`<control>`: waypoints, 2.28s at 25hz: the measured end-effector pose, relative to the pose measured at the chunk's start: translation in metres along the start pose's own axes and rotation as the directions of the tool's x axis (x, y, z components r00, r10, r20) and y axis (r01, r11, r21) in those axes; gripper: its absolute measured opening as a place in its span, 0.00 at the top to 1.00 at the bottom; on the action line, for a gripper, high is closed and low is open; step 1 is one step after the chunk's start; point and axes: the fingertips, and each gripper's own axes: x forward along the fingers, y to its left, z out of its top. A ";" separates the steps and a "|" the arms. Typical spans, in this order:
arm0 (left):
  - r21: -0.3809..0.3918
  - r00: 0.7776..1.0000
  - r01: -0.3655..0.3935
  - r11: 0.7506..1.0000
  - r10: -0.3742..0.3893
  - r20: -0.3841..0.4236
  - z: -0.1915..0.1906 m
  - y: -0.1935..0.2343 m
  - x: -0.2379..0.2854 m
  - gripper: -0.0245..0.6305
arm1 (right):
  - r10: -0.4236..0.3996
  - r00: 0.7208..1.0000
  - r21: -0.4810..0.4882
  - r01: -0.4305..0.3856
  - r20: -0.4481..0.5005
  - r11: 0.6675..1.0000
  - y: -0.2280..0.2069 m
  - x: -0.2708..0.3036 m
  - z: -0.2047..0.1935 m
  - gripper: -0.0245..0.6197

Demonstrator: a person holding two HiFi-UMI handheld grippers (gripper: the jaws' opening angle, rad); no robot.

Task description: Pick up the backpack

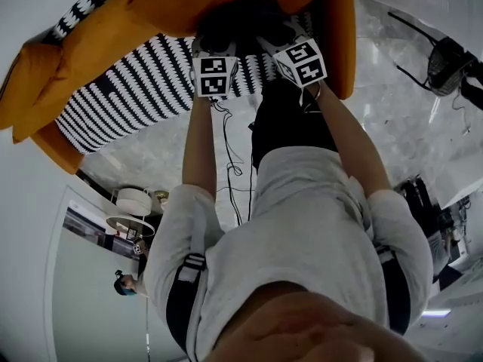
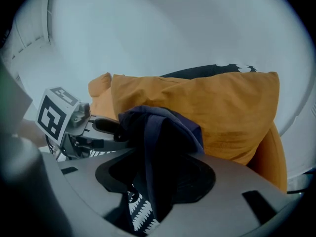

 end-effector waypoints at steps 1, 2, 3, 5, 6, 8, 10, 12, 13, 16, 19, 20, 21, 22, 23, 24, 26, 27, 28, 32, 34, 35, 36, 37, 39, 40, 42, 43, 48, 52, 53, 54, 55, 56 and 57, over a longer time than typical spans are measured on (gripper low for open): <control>-0.006 1.000 0.001 1.000 -0.001 0.001 0.000 0.001 0.000 0.63 | -0.002 1.000 0.008 0.002 0.006 1.000 0.001 0.001 0.002 0.64; -0.020 1.000 0.004 1.000 -0.004 0.002 0.001 0.003 0.000 0.63 | -0.003 1.000 0.017 0.002 0.012 1.000 0.001 0.002 0.003 0.64; -0.041 1.000 0.011 0.999 -0.011 0.002 0.001 0.003 0.000 0.63 | -0.002 1.000 0.026 0.002 0.018 1.000 0.001 0.002 0.004 0.64; -0.085 1.000 0.027 0.996 -0.027 0.001 0.004 0.003 0.000 0.63 | 0.002 1.000 0.039 -0.003 0.025 0.999 0.000 0.002 0.007 0.65; -0.097 0.999 0.032 0.995 -0.032 -0.001 0.005 0.002 0.001 0.63 | 0.006 1.000 0.043 -0.007 0.029 0.999 0.000 0.002 0.008 0.65; -0.104 0.999 0.036 0.994 -0.037 -0.010 0.006 0.000 0.003 0.63 | 0.012 0.999 0.044 -0.014 0.041 0.999 0.000 0.000 0.011 0.65; -0.105 0.999 0.043 0.994 -0.045 -0.018 0.008 -0.005 0.004 0.63 | 0.011 0.998 0.042 -0.014 0.061 0.999 0.000 -0.005 0.014 0.72; -0.113 0.998 0.047 0.992 -0.050 -0.024 0.009 -0.011 0.004 0.63 | -0.004 0.997 0.039 0.001 0.074 0.999 0.000 -0.010 0.015 0.80; -0.119 0.999 0.046 0.992 -0.049 -0.024 0.009 -0.012 0.005 0.63 | -0.016 0.997 0.035 0.013 0.075 0.999 -0.001 -0.011 0.015 0.83; -0.139 0.999 0.035 0.990 -0.038 -0.024 0.008 -0.012 0.004 0.64 | -0.036 0.997 0.024 0.034 0.074 0.999 0.002 -0.014 0.016 0.85; -0.152 1.000 0.010 0.988 -0.014 -0.020 0.009 -0.007 -0.001 0.72 | -0.035 0.996 0.022 0.034 0.082 0.999 0.008 -0.017 0.020 0.85; -0.150 1.000 0.002 0.989 -0.004 -0.016 0.011 -0.005 -0.003 0.76 | -0.036 0.996 0.021 0.034 0.083 0.999 0.009 -0.019 0.022 0.85; -0.145 1.000 -0.004 0.989 0.003 -0.011 0.011 -0.005 -0.005 0.79 | -0.035 0.996 0.021 0.034 0.083 0.999 0.011 -0.020 0.023 0.86; -0.141 1.000 -0.009 0.990 0.008 -0.008 0.012 -0.005 -0.007 0.80 | -0.034 0.996 0.022 0.033 0.083 0.999 0.013 -0.021 0.023 0.86; -0.140 1.000 -0.013 0.990 0.012 -0.005 0.012 -0.006 -0.009 0.81 | -0.032 0.996 0.023 0.031 0.083 0.999 0.015 -0.023 0.022 0.86; -0.142 1.000 -0.017 0.990 0.017 -0.001 0.011 -0.007 -0.011 0.83 | -0.030 0.996 0.023 0.028 0.082 0.999 0.018 -0.024 0.021 0.86; -0.149 0.999 -0.032 0.988 0.033 0.006 0.011 -0.009 -0.015 0.88 | -0.025 0.997 0.016 0.024 0.079 1.000 0.023 -0.027 0.019 0.86; -0.151 0.999 -0.040 0.988 0.042 0.008 0.010 -0.010 -0.016 0.89 | -0.022 0.997 0.012 0.021 0.077 1.000 0.024 -0.029 0.018 0.86; -0.152 0.999 -0.047 0.987 0.050 0.010 0.010 -0.013 -0.017 0.89 | -0.018 0.997 0.009 0.017 0.076 1.000 0.025 -0.032 0.016 0.86; -0.165 0.998 -0.064 0.984 0.067 0.014 0.007 -0.018 -0.022 0.91 | -0.008 0.998 -0.008 0.009 0.070 1.000 0.027 -0.038 0.012 0.86; -0.166 0.997 -0.074 0.983 0.078 0.020 0.005 -0.017 -0.027 0.92 | -0.005 0.998 -0.024 0.007 0.068 1.000 0.030 -0.039 0.012 0.86; -0.165 0.996 -0.079 0.983 0.084 0.022 0.004 -0.017 -0.030 0.92 | -0.002 0.998 -0.032 0.005 0.068 0.999 0.032 -0.041 0.012 0.86; -0.164 0.996 -0.084 0.983 0.089 0.024 0.003 -0.019 -0.032 0.92 | 0.002 0.998 -0.040 0.001 0.069 0.999 0.034 -0.042 0.012 0.86; -0.162 0.995 -0.089 0.983 0.094 0.026 0.002 -0.021 -0.034 0.92 | 0.006 0.998 -0.048 -0.002 0.069 0.999 0.034 -0.044 0.011 0.86; -0.156 0.994 -0.096 0.983 0.101 0.028 0.001 -0.029 -0.039 0.93 | 0.010 0.998 -0.060 -0.006 0.069 0.998 0.034 -0.048 0.008 0.86; -0.152 0.994 -0.097 0.984 0.103 0.030 -0.001 -0.033 -0.041 0.93 | 0.011 0.998 -0.062 -0.007 0.069 0.998 0.035 -0.050 0.006 0.86; -0.152 0.994 -0.098 0.984 0.105 0.040 -0.005 -0.039 -0.044 0.93 | 0.015 0.997 -0.068 -0.010 0.072 0.998 0.038 -0.054 0.002 0.86; -0.156 0.993 -0.099 0.983 0.107 0.043 -0.007 -0.042 -0.044 0.93 | 0.019 0.997 -0.073 -0.014 0.075 0.997 0.038 -0.055 0.000 0.86; -0.152 0.992 -0.120 0.981 0.126 0.026 -0.008 -0.056 -0.060 0.93 | 0.044 0.996 -0.078 -0.038 0.076 0.996 0.044 -0.066 -0.011 0.86; -0.159 0.991 -0.130 0.979 0.135 0.021 -0.021 -0.071 -0.069 0.93 | 0.063 0.995 -0.083 -0.056 0.078 0.995 0.051 -0.077 -0.022 0.86; -0.162 0.990 -0.134 0.978 0.139 0.020 -0.024 -0.077 -0.070 0.93 | 0.070 0.995 -0.087 -0.063 0.077 0.994 0.051 -0.080 -0.025 0.86; -0.163 0.989 -0.139 0.977 0.144 0.020 -0.026 -0.082 -0.071 0.93 | 0.077 0.994 -0.092 -0.070 0.076 0.993 0.051 -0.083 -0.029 0.86; -0.160 0.989 -0.143 0.977 0.148 0.022 -0.027 -0.087 -0.073 0.93 | 0.083 0.994 -0.097 -0.076 0.076 0.992 0.051 -0.087 -0.032 0.86; -0.154 0.988 -0.149 0.977 0.154 0.024 -0.027 -0.092 -0.075 0.93 | 0.089 0.993 -0.103 -0.081 0.077 0.991 0.052 -0.090 -0.035 0.86; -0.147 0.986 -0.158 0.977 0.163 0.026 -0.027 -0.095 -0.079 0.93 | 0.096 0.992 -0.110 -0.087 0.078 0.990 0.054 -0.092 -0.037 0.86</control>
